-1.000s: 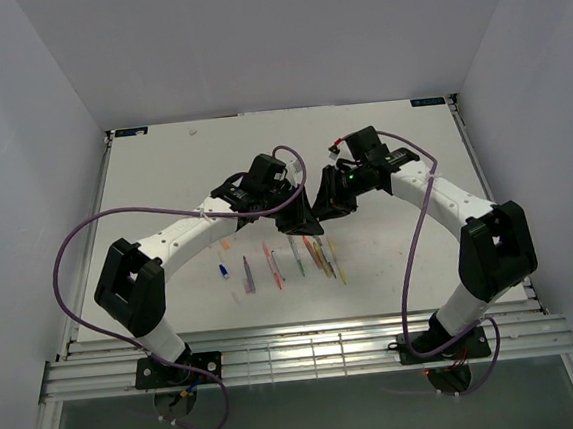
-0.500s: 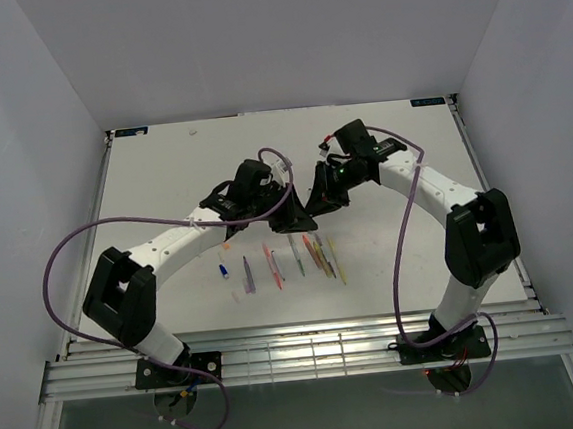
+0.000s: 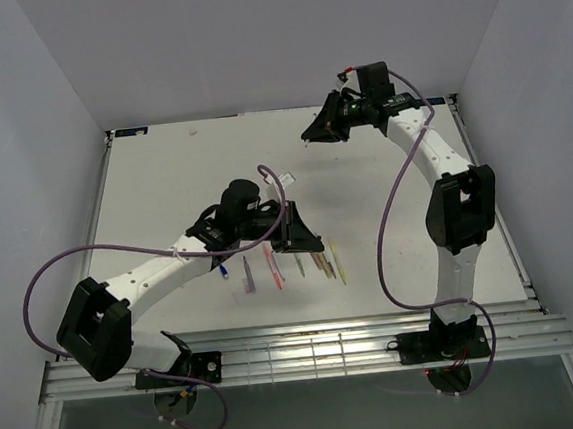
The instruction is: Open the pen caps
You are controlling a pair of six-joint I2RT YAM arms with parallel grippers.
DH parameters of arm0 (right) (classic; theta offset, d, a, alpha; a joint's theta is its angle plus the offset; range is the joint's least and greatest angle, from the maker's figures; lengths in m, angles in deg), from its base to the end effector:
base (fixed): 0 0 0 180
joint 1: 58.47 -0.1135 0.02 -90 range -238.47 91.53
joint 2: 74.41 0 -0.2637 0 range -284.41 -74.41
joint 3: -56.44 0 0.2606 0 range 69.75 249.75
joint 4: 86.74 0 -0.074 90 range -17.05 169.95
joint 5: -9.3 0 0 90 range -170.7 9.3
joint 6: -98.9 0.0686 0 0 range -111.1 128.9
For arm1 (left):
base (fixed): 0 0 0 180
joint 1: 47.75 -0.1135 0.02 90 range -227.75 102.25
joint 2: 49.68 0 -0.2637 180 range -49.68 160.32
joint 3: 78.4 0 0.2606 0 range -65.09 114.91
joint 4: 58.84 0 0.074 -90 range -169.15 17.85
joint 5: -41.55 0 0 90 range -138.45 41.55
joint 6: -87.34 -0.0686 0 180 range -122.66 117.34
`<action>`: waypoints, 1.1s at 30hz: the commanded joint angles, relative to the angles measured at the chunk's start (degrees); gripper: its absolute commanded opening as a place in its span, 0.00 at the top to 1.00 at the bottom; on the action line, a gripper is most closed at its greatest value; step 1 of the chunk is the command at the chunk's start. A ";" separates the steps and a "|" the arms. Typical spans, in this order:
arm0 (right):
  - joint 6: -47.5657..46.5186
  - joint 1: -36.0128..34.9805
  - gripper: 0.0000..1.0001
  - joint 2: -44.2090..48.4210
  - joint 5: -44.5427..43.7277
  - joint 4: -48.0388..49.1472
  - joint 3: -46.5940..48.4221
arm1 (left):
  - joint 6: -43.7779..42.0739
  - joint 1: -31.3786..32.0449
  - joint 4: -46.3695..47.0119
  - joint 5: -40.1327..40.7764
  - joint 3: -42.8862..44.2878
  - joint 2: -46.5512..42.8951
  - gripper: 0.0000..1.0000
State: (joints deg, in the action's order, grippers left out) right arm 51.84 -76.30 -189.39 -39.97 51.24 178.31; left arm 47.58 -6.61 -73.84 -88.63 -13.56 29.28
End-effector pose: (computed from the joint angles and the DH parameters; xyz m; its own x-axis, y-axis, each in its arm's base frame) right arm 0.4557 0.1936 0.3113 -0.9052 0.2511 -0.3429 -0.1686 0.5285 0.8320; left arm 0.2214 -0.2522 0.2472 -0.9471 0.0475 -0.3174 0.3112 0.3770 -0.8724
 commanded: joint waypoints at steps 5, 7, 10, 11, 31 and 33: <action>-3.46 -0.46 0.92 2.91 -3.62 -1.67 -4.39 | -2.68 -2.99 -7.60 0.45 0.59 -3.98 1.00; -8.64 -0.37 0.92 5.36 -5.13 -4.06 -8.85 | -5.39 -4.66 -14.16 4.56 1.81 -4.08 1.00; -14.98 -0.37 0.92 10.19 -8.64 -8.20 -16.75 | -9.44 -8.44 -24.19 11.68 6.29 -3.29 1.00; -16.21 -0.37 0.92 11.60 -9.52 -8.81 -18.88 | -9.98 -10.80 -26.06 13.01 7.96 -2.85 1.00; -30.02 -1.42 0.92 25.42 -22.18 -14.80 -49.74 | -19.03 -24.27 -36.01 29.10 15.35 11.74 1.00; -30.63 -1.95 0.92 25.16 -22.97 -15.15 -50.19 | -19.30 -24.80 -36.10 30.16 15.71 12.62 1.00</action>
State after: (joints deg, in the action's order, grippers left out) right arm 23.53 -77.39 -165.33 -61.32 36.46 128.65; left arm 30.73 -30.69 -109.23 -62.51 -0.84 42.41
